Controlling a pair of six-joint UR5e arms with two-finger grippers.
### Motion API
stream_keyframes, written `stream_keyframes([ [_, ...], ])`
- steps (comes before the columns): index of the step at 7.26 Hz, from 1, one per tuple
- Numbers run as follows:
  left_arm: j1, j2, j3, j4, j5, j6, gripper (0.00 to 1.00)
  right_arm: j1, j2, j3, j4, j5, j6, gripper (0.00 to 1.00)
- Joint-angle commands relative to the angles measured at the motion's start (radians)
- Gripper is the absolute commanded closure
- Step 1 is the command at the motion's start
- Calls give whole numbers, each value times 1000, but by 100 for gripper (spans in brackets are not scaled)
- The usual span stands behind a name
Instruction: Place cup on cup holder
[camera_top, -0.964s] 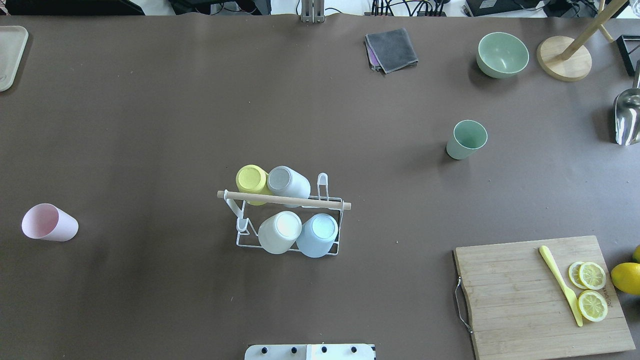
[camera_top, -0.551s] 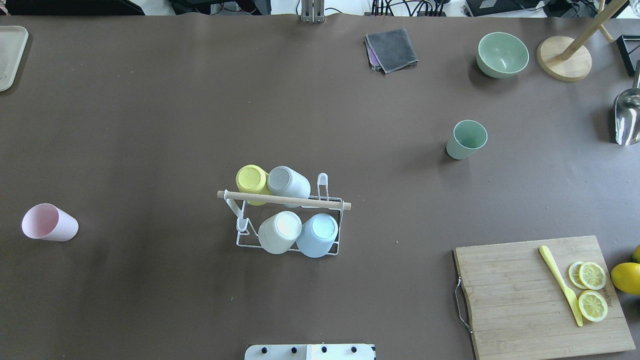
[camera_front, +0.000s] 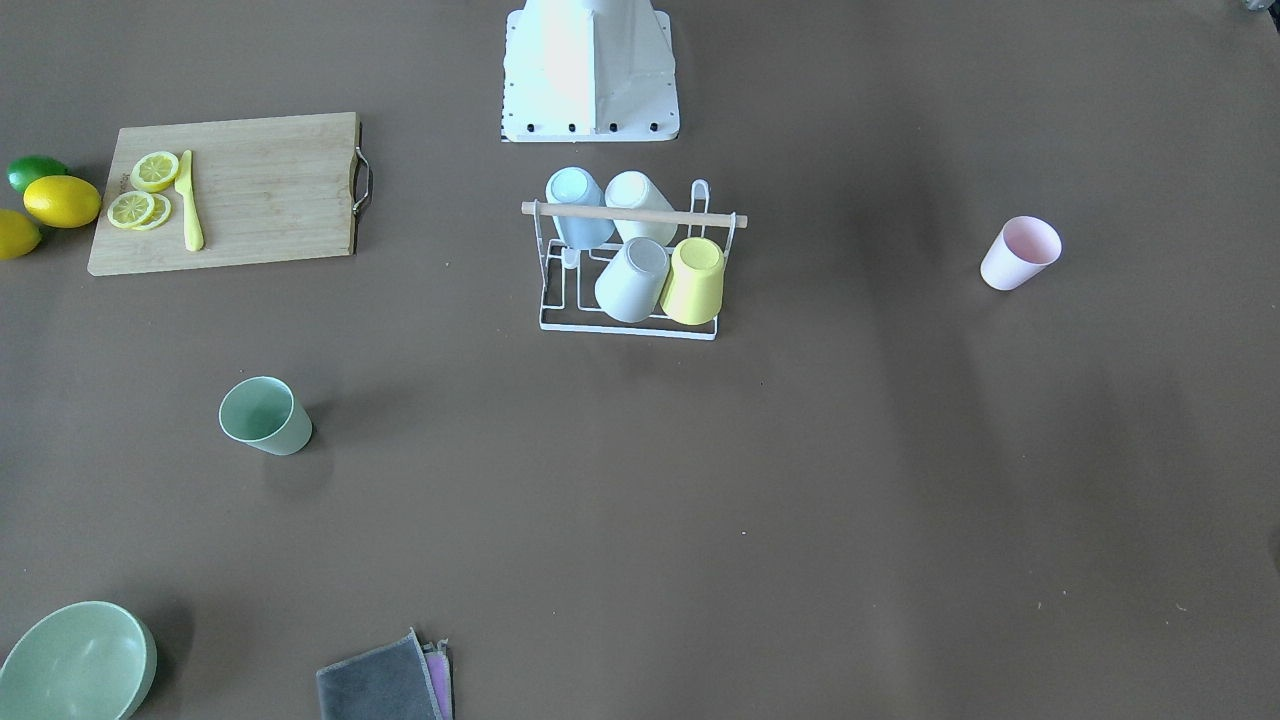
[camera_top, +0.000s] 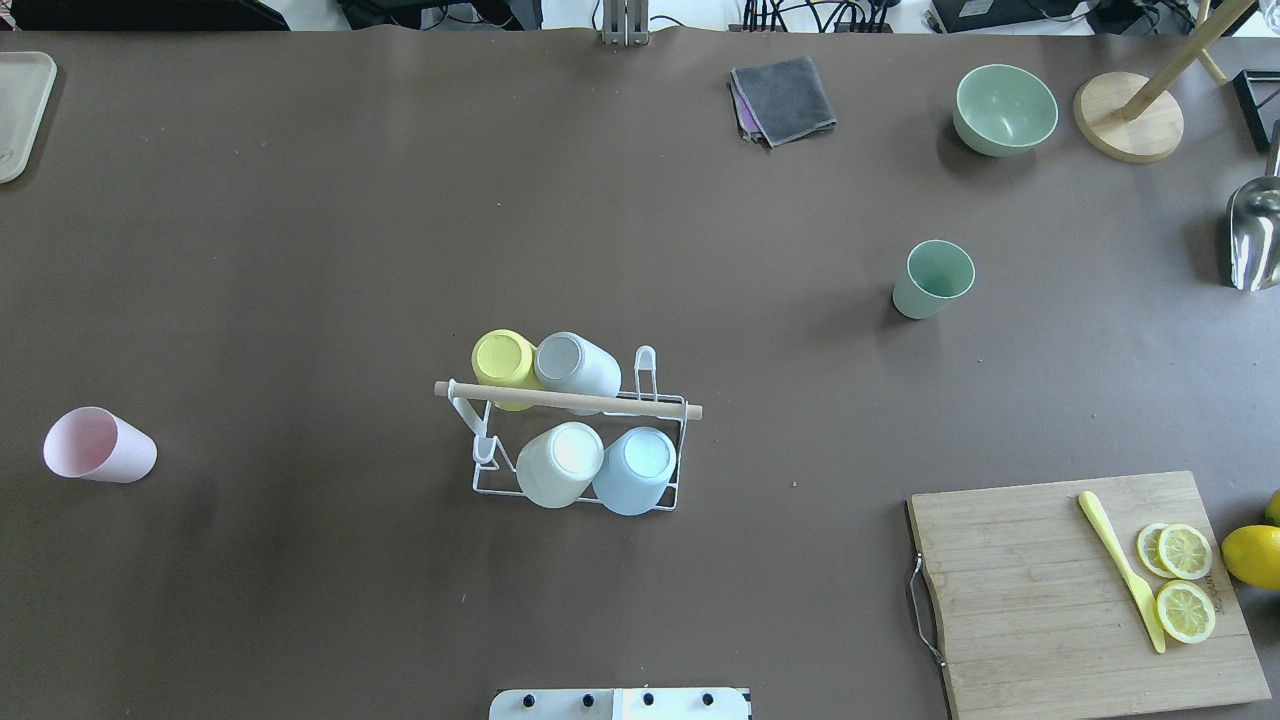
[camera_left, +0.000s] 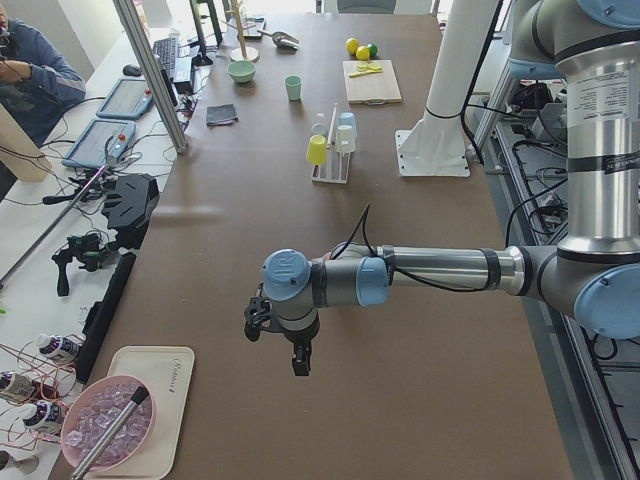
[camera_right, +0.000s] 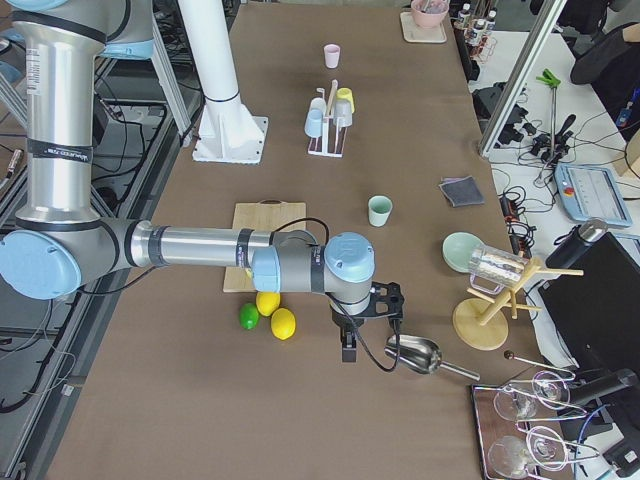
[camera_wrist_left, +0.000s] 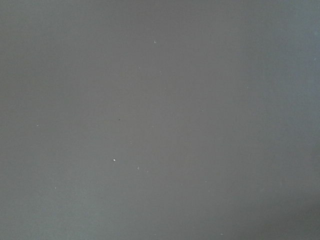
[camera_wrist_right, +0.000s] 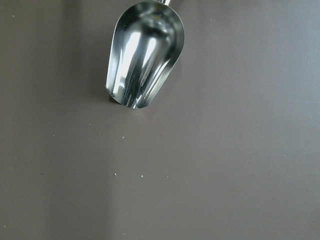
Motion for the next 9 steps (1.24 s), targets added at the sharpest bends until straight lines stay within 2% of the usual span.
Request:
stream_keyframes([
  [1,0,0,0,0,0,0,3,0,0,0,0,1,6,0],
  [9,0,0,0,0,-1,0,2,0,0,17,0,2,-3,0],
])
